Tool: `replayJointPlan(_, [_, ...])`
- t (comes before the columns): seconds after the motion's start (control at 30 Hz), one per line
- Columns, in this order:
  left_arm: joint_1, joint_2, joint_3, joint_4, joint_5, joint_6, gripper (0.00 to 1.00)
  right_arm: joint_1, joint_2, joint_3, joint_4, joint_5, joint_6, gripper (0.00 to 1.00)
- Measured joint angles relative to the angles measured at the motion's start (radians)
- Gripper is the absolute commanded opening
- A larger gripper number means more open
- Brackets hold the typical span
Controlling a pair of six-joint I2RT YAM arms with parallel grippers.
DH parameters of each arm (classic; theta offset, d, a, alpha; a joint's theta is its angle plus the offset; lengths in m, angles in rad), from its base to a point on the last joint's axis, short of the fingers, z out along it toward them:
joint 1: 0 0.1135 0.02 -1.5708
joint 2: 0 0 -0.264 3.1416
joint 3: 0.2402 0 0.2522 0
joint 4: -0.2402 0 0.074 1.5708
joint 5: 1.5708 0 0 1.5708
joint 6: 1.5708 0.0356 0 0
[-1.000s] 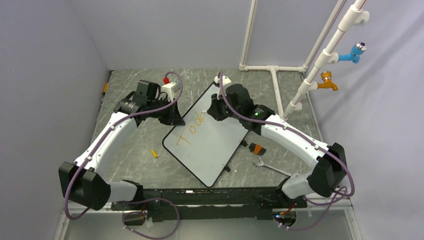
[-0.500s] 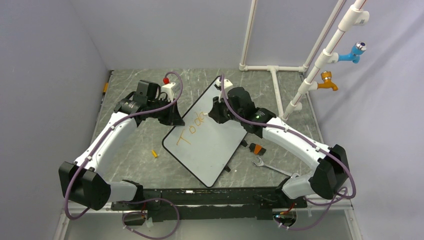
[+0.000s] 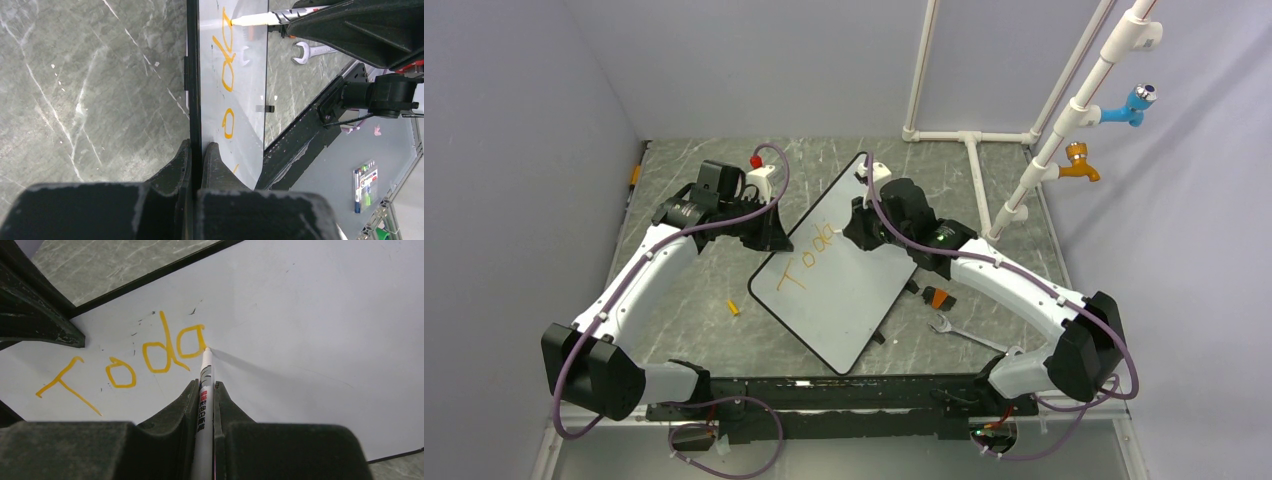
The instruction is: Write a sentence on the whiteboard
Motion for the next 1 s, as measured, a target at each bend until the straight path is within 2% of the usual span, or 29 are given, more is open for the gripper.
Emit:
replayJointPlan(0.2, [-0.001,0.0,0.0,0.001,0.0,0.0,0.0,0.0,0.0,0.013,-0.031,0.035,-0.011,0.0])
replayJointPlan(0.43, [-0.003,0.0,0.0,0.005,0.004,0.0,0.0,0.0,0.001,0.1,-0.11,0.092,-0.034,0.0])
replayJointPlan(0.63, [-0.003,0.0,0.0,0.005,0.005,0.0,0.0,0.0,-0.02,0.161,-0.114,0.092,-0.034,0.0])
replayJointPlan(1.0, [-0.003,0.0,0.0,0.007,0.005,0.0,0.0,-0.016,-0.009,0.171,-0.095,0.053,-0.024,0.0])
